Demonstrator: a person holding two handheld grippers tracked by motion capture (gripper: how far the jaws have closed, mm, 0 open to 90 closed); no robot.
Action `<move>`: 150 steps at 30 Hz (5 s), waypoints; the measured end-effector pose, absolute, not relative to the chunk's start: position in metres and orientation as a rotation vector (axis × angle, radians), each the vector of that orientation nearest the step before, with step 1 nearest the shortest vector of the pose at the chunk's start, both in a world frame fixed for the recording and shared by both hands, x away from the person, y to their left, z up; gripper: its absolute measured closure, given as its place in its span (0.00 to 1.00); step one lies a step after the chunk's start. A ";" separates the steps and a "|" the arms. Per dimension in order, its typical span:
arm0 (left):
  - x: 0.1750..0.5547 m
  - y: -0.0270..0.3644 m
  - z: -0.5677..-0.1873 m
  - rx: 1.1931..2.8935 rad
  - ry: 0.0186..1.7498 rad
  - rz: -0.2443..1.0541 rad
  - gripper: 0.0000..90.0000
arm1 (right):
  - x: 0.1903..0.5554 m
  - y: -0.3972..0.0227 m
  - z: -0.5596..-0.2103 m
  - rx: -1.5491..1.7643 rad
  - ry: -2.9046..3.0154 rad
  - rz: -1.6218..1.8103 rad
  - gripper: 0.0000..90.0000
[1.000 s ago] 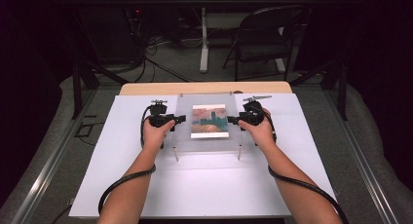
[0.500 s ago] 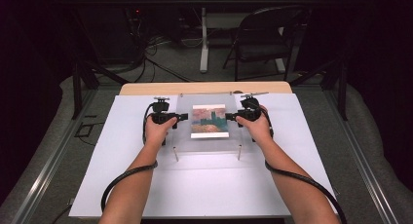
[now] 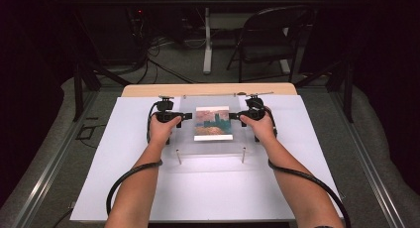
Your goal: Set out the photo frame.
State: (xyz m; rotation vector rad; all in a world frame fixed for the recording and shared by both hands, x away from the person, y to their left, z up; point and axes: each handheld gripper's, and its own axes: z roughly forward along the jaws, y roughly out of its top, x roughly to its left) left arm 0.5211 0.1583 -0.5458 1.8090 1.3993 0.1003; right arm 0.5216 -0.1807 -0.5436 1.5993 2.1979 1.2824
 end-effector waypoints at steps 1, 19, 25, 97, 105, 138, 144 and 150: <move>0.521 0.159 -0.547 1.797 1.409 0.080 0.31 | 0.522 -0.181 -0.543 1.598 2.204 1.281 0.31; 0.519 0.161 -0.548 1.783 1.417 0.021 0.30 | 0.522 -0.184 -0.546 1.666 2.194 1.319 0.31; 0.520 0.161 -0.548 1.782 1.415 0.016 0.31 | 0.523 -0.186 -0.547 1.702 2.209 1.349 0.33; 0.441 0.186 -0.460 1.712 1.181 0.184 0.68 | 0.434 -0.186 -0.459 1.163 2.154 1.309 0.46; 0.430 0.186 -0.452 1.737 1.146 0.214 0.70 | 0.424 -0.189 -0.452 1.153 2.160 1.302 0.51; 0.372 0.202 -0.436 1.714 0.989 0.220 0.83 | 0.365 -0.204 -0.433 1.064 2.106 1.393 0.74; 0.363 0.202 -0.434 1.729 0.967 0.229 0.84 | 0.357 -0.209 -0.433 1.071 2.100 1.432 0.78; 0.356 0.203 -0.431 1.745 0.955 0.229 0.86 | 0.348 -0.210 -0.432 1.056 2.102 1.437 0.80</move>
